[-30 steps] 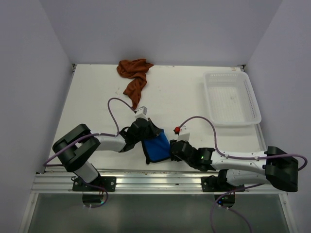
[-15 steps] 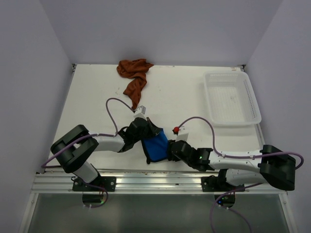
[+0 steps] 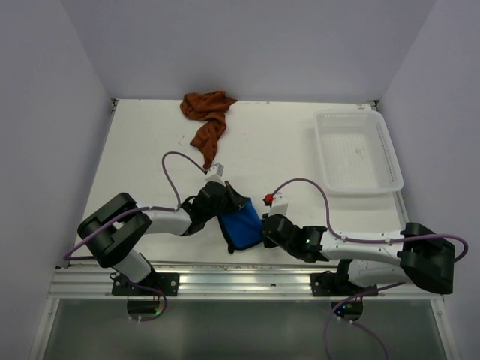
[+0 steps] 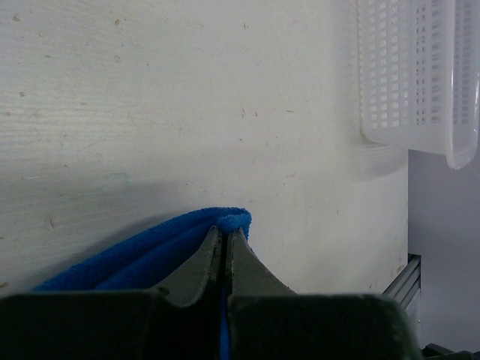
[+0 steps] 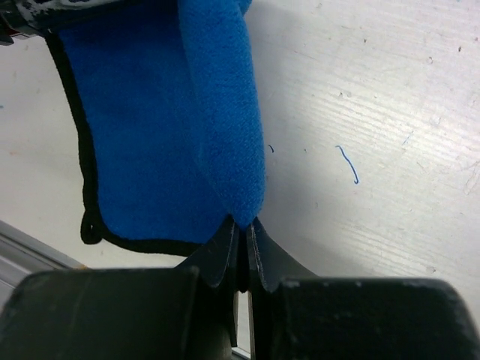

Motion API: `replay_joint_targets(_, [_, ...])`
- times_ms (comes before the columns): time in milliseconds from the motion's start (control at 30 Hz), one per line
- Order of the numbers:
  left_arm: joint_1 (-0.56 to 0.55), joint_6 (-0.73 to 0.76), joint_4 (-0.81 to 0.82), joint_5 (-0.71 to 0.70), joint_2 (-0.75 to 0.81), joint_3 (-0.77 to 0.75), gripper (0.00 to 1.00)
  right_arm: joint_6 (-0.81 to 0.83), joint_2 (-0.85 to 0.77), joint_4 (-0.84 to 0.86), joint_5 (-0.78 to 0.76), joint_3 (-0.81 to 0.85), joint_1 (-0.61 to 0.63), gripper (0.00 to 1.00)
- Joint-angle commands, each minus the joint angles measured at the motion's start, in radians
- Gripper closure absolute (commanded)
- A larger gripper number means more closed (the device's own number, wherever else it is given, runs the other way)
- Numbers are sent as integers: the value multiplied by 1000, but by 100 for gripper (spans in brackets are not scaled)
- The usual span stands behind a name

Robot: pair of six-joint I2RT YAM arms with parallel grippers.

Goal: Roll the towels
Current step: Roll the towel

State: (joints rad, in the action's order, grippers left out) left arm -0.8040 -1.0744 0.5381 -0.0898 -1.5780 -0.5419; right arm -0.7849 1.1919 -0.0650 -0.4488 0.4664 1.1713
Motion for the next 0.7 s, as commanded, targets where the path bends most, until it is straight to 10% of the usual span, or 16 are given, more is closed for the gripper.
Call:
replay_joint_targets(0, [12,-1,69,-5,12,3,100,67,35,-60,-2,80,1,100])
replay_joint_targets(667, [74,-10,83,-8,44,48,100,115,262,-308,-269,273,206,100])
